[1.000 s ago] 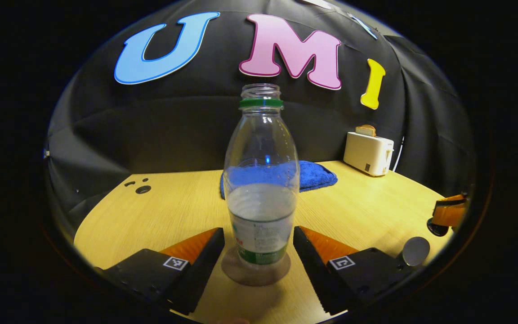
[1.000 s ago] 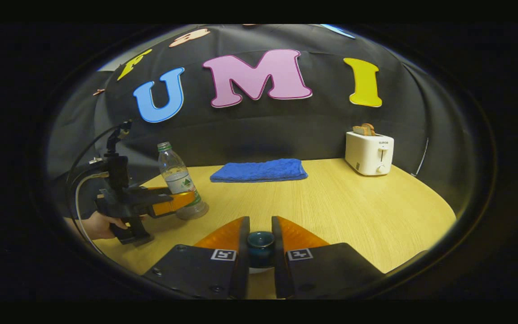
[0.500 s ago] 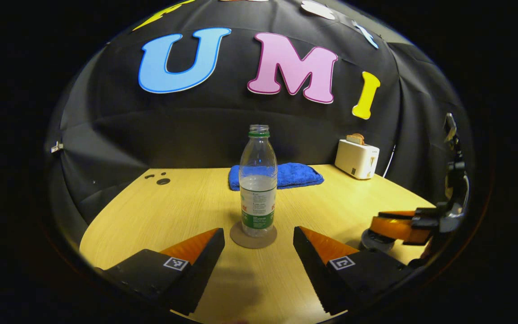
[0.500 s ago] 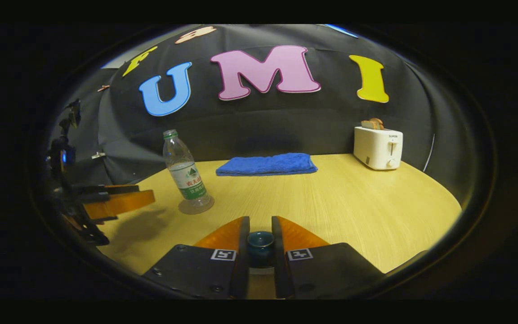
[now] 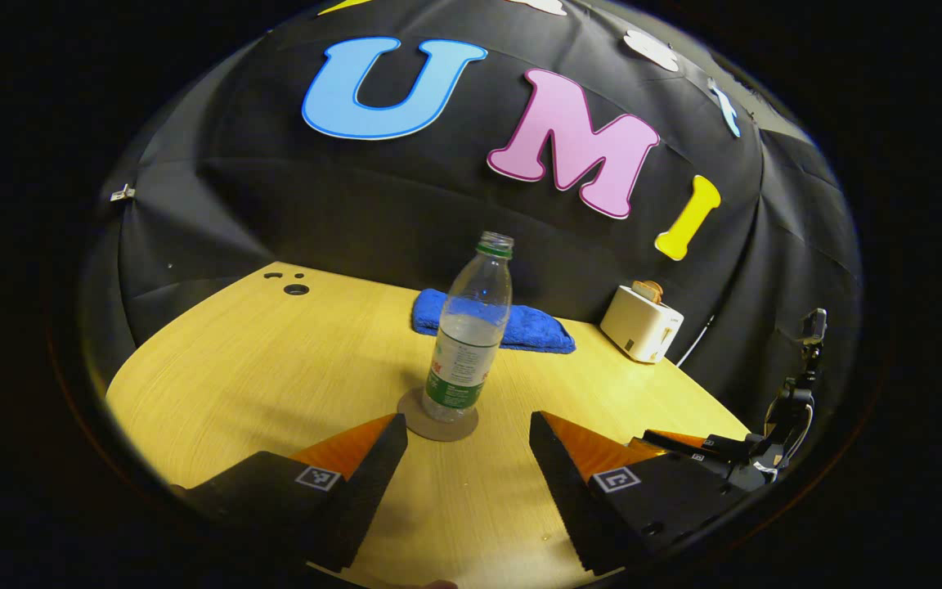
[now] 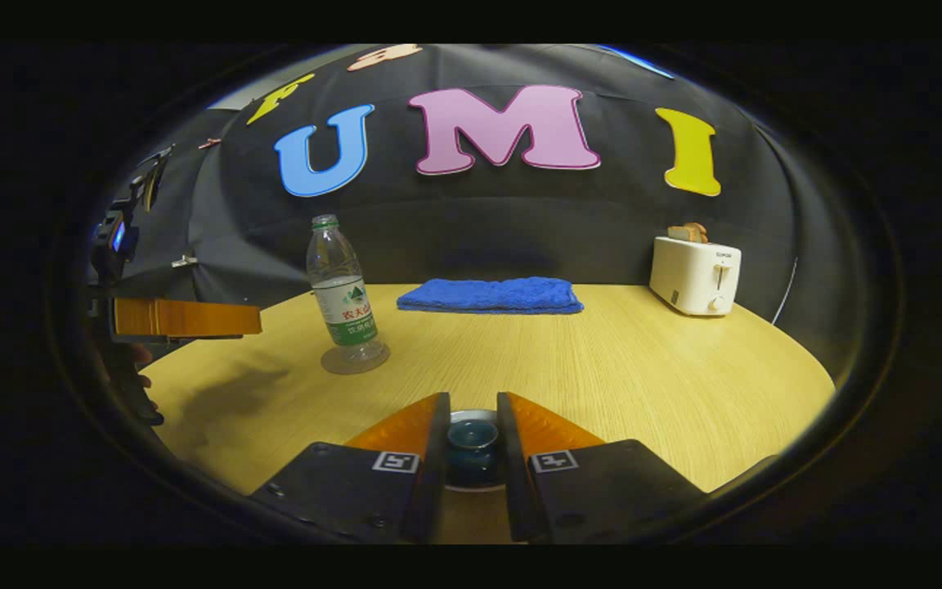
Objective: Open the teacup lid with one hand, grasp the water bottle and pour water into the teacup with the other hand; after pouring, place the water bottle on the coaster and then close the teacup lid.
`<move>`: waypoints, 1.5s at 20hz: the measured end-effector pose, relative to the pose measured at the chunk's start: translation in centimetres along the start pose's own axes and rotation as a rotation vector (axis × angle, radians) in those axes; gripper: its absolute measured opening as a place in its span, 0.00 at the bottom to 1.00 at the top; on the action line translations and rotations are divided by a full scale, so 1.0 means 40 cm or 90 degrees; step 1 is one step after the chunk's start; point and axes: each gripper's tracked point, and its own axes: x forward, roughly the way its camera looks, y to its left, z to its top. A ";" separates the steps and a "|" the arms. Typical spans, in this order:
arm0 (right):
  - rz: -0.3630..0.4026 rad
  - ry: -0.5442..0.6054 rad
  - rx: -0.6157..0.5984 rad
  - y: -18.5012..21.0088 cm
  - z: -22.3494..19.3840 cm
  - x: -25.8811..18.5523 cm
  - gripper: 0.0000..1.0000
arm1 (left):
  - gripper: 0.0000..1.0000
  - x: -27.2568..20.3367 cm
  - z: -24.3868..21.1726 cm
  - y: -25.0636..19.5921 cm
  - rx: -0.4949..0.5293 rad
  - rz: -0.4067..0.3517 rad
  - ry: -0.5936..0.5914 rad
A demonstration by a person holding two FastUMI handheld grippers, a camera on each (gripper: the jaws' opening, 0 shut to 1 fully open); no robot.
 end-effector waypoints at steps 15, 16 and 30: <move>-0.019 -0.061 -0.021 -0.071 0.375 -0.134 0.96 | 0.96 -0.207 0.285 -0.081 0.101 0.097 -0.073; -0.026 -0.067 -0.023 -0.078 0.418 -0.154 0.96 | 0.96 -0.228 0.322 -0.093 0.114 0.110 -0.082; -0.102 -0.165 0.003 -0.131 0.679 -0.450 0.96 | 0.97 -0.485 0.423 -0.179 0.192 0.157 -0.154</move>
